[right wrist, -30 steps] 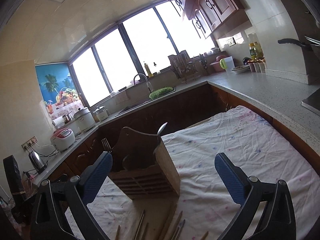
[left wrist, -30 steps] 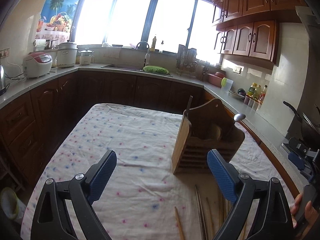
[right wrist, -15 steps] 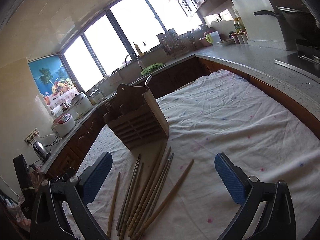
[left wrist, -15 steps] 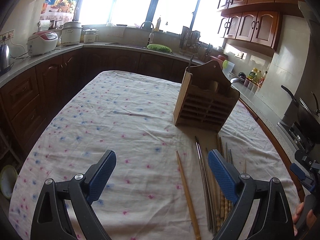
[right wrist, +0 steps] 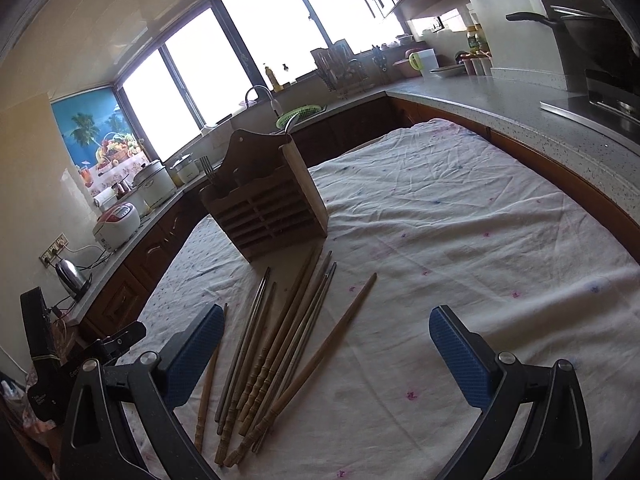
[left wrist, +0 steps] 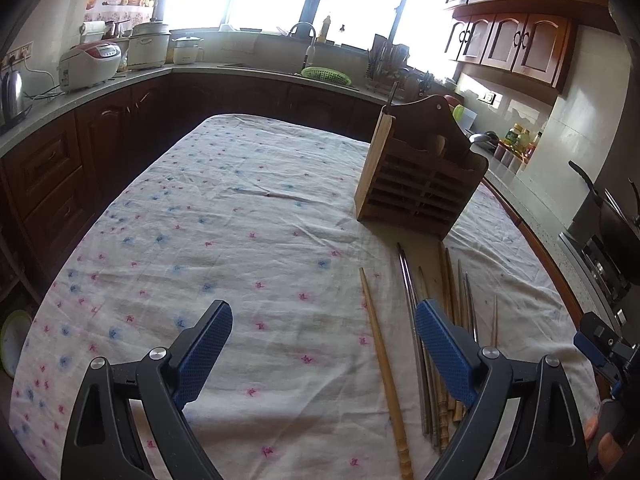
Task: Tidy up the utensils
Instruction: 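Move the left tool to a bamboo chopstick while the right tool approaches another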
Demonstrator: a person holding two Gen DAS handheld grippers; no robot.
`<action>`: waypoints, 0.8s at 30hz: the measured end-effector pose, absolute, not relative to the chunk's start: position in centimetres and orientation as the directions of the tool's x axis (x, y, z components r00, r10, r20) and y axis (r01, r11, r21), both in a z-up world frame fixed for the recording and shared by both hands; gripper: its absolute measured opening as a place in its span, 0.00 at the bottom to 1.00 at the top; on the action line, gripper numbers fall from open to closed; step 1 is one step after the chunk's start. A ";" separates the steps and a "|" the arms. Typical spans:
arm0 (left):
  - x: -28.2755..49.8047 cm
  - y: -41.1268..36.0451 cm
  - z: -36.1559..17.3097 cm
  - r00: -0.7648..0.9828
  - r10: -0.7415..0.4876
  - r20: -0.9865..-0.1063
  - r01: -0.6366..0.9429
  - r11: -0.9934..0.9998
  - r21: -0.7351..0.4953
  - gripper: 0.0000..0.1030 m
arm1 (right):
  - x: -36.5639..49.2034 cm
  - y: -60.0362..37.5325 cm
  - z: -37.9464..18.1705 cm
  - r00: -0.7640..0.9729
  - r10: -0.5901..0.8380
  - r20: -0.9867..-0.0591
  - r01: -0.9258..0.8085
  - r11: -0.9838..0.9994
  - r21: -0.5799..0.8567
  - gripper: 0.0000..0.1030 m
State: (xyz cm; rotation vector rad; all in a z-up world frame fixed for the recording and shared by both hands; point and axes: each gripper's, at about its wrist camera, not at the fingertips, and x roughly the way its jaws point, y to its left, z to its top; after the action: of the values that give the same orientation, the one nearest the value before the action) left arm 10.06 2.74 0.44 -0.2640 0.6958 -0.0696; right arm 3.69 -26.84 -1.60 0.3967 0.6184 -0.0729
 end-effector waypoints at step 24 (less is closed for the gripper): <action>17.3 -0.8 -1.8 0.626 -0.198 -0.754 0.054 0.976 -0.212 0.62 | 9.3 -26.3 -5.0 0.674 0.019 -0.739 0.243 0.939 0.245 0.60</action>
State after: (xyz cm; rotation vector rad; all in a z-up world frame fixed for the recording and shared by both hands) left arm 17.30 -0.77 -1.76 -0.1758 0.8839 -0.1454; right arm 9.31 -26.29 -4.96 0.3391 0.8257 -0.1287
